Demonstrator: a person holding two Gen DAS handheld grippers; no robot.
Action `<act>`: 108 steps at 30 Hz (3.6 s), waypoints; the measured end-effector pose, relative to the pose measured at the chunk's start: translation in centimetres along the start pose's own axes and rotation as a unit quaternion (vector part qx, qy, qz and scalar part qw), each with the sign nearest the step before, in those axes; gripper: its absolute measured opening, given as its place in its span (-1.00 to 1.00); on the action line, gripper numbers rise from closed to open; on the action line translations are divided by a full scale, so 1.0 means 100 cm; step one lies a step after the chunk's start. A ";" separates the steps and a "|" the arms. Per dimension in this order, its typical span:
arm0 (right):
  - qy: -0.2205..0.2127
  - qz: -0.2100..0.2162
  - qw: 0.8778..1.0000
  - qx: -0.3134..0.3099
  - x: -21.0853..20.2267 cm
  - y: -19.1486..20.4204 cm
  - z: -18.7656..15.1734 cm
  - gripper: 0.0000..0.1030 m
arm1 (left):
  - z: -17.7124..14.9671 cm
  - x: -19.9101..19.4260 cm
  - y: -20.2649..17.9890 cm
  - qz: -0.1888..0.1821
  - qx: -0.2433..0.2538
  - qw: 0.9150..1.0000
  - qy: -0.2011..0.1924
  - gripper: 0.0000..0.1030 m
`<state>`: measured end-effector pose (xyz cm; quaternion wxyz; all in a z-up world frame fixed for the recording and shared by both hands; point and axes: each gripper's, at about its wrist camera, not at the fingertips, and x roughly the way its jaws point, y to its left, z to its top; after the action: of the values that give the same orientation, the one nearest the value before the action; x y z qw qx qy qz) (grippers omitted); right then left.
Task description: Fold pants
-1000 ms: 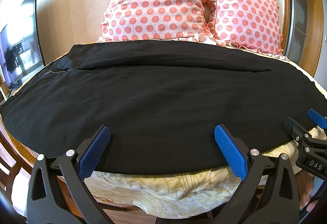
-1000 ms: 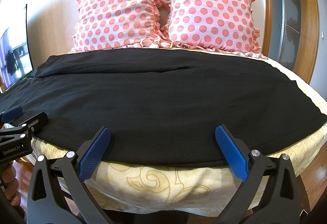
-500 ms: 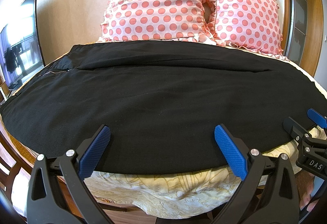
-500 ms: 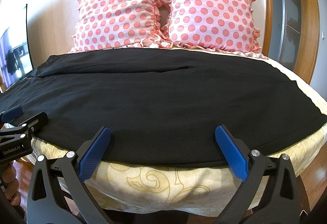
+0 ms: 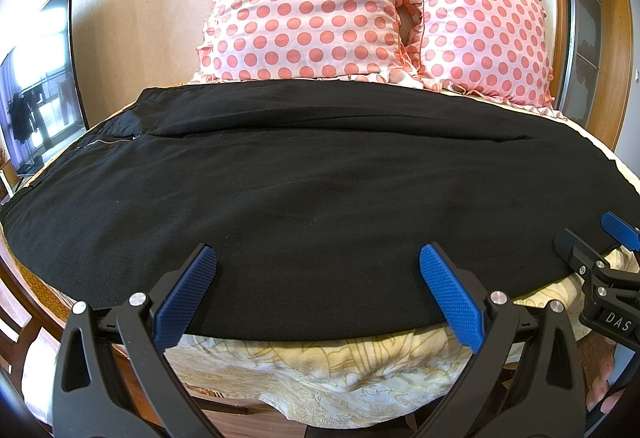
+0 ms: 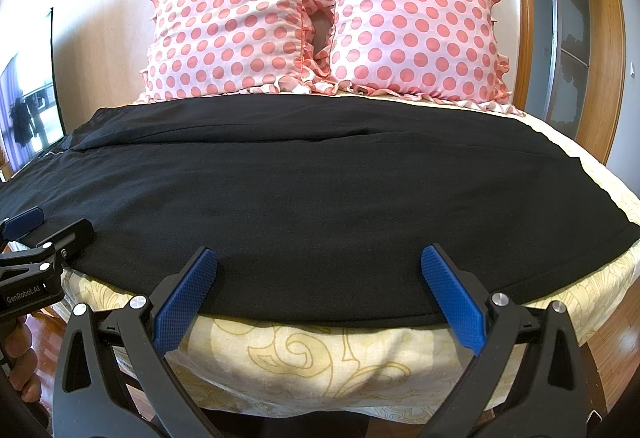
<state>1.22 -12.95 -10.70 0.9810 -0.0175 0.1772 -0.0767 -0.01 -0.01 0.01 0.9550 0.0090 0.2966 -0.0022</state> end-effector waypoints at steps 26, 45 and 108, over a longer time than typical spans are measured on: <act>0.004 0.010 0.997 0.074 0.011 -0.080 0.067 0.97 | 0.006 0.000 0.002 -0.019 0.008 1.000 0.012 0.97; 0.196 -0.238 0.908 0.282 0.270 -0.302 0.188 0.11 | 0.032 0.011 0.040 -0.123 -0.062 0.990 -0.018 0.96; -0.051 0.066 0.870 0.486 -0.016 -0.325 0.032 -0.98 | 0.226 0.265 0.182 0.011 -0.328 0.923 0.198 -0.46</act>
<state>-3.79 -44.75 -5.12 0.8762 0.4690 0.0683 -0.0877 34.86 17.84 3.90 0.8260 -0.3013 0.4639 0.1080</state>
